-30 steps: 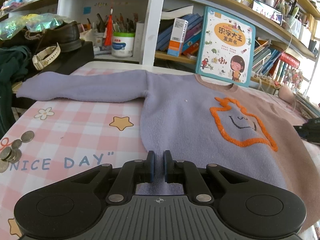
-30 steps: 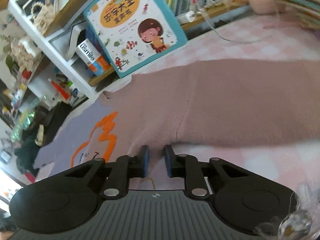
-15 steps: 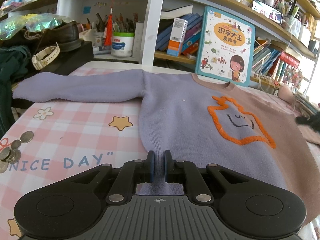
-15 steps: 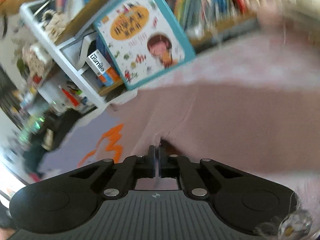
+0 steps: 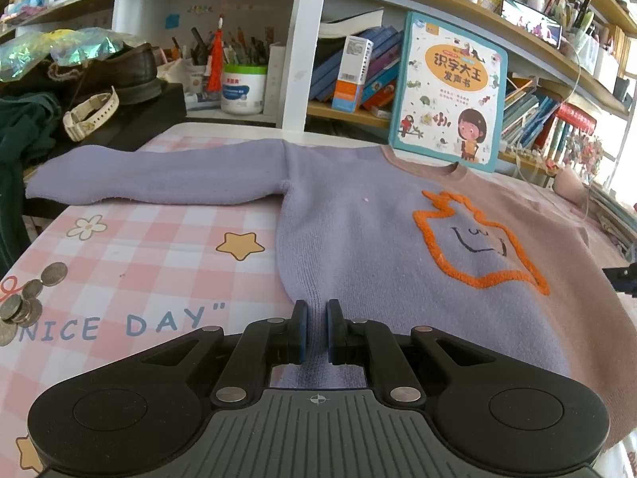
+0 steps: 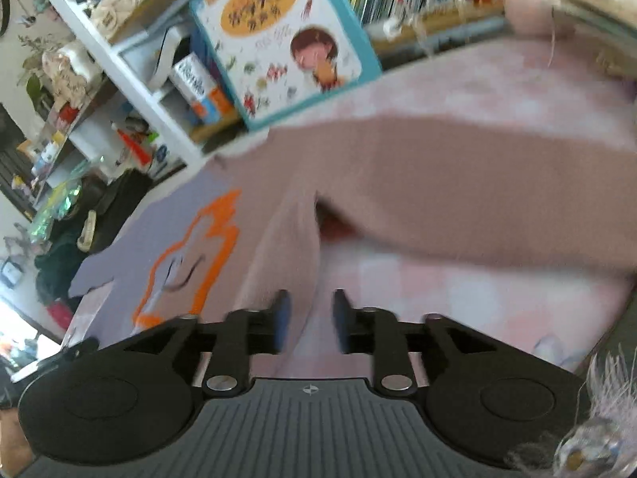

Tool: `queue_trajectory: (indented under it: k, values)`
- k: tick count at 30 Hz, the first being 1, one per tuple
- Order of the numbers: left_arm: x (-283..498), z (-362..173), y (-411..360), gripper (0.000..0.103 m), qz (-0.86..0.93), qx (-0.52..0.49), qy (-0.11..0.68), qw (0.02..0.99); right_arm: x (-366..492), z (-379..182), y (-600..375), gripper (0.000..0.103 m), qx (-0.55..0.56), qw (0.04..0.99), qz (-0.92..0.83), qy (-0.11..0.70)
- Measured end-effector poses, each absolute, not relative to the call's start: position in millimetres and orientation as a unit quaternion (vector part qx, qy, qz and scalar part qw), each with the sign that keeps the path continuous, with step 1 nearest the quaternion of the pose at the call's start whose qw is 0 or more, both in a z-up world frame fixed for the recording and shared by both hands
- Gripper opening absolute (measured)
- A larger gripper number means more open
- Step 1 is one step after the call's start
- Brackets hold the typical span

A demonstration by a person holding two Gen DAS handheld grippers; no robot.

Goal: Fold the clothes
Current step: 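Hold the hem with the left gripper while the right gripper pinches the pink body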

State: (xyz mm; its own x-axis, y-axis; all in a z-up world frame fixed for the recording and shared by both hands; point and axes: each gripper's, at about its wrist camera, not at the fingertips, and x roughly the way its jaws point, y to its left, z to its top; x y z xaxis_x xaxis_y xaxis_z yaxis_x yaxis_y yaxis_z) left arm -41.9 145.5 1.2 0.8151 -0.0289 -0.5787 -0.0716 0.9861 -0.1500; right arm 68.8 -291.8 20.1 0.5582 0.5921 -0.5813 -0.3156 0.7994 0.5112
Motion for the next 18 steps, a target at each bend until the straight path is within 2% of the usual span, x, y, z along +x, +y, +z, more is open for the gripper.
queue_trajectory:
  k: [4,6,7,10,15,18]
  values:
    - [-42,1,145,0.009,0.012,-0.083,0.304,0.949,64,15,-279,0.032,0.196,0.850,0.290,0.394]
    - [-42,1,145,0.009,0.012,-0.083,0.304,0.949,64,12,-272,0.017,0.190,0.848,0.298,0.395]
    - [-42,1,145,0.009,0.012,-0.083,0.303,0.949,64,13,-269,0.005,0.182,0.850,0.300,0.394]
    - [-42,1,146,0.009,0.011,-0.085,0.302,0.949,61,23,-264,0.003,0.150,0.861,0.301,0.381]
    - [-43,1,146,0.009,0.010,-0.086,0.301,0.950,40,69,-280,0.003,0.144,0.899,0.299,0.285]
    - [-43,0,146,0.009,0.009,-0.087,0.300,0.950,35,73,-277,0.003,0.091,0.911,0.276,0.292]
